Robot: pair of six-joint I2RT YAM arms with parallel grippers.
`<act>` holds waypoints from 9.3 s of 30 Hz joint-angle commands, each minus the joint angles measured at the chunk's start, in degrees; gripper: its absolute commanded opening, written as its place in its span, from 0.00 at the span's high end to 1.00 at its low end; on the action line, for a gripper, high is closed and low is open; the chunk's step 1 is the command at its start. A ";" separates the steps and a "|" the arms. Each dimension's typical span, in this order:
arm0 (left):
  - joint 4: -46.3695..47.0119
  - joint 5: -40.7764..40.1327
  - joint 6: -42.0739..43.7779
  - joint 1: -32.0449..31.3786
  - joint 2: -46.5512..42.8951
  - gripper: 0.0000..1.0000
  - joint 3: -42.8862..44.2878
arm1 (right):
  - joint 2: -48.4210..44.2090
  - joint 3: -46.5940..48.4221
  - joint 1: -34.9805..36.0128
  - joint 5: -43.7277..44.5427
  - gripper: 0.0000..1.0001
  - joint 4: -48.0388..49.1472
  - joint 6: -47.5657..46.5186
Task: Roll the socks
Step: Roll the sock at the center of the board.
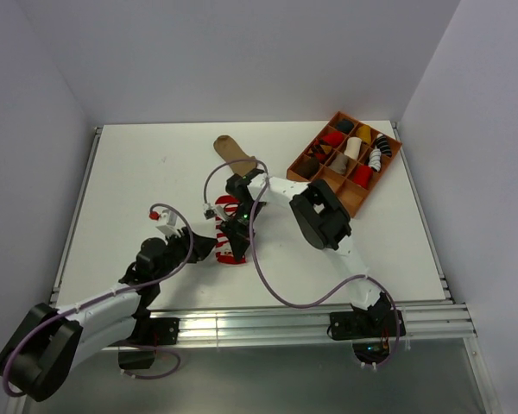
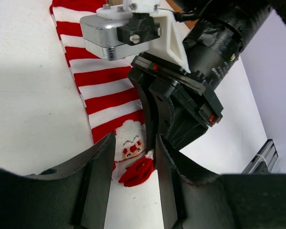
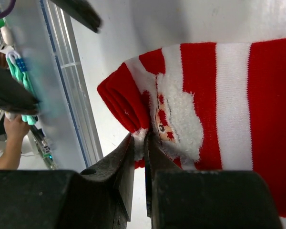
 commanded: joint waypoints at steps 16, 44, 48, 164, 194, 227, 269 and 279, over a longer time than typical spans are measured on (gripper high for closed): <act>11.15 1.07 2.55 -5.90 5.41 0.55 -1.89 | 4.07 5.24 -2.75 -4.80 0.89 -5.40 0.30; 13.52 -5.09 3.43 -10.29 19.74 0.49 1.28 | 7.49 10.33 -4.86 -8.40 0.89 -10.94 0.21; 15.10 -4.57 2.29 -10.21 19.84 0.49 0.75 | 7.85 10.51 -4.86 -8.05 0.89 -10.59 1.00; -43.43 27.16 -5.27 6.14 34.25 1.00 21.76 | -49.02 -71.85 26.43 49.87 0.53 89.95 -21.06; -41.59 28.66 -7.03 7.55 29.42 0.90 21.94 | -46.38 -65.35 22.06 38.84 0.85 76.70 -9.11; -15.67 4.67 -7.21 2.90 2.68 0.62 12.26 | -4.03 -11.21 -6.53 -12.96 0.86 5.61 -3.83; 4.39 10.12 -2.81 -6.52 36.88 0.76 16.04 | 2.93 -8.65 -13.30 -14.65 0.87 10.32 10.94; -8.79 13.54 -7.55 -6.25 40.31 1.00 19.91 | -7.96 -16.38 -13.74 -7.09 0.74 22.18 15.85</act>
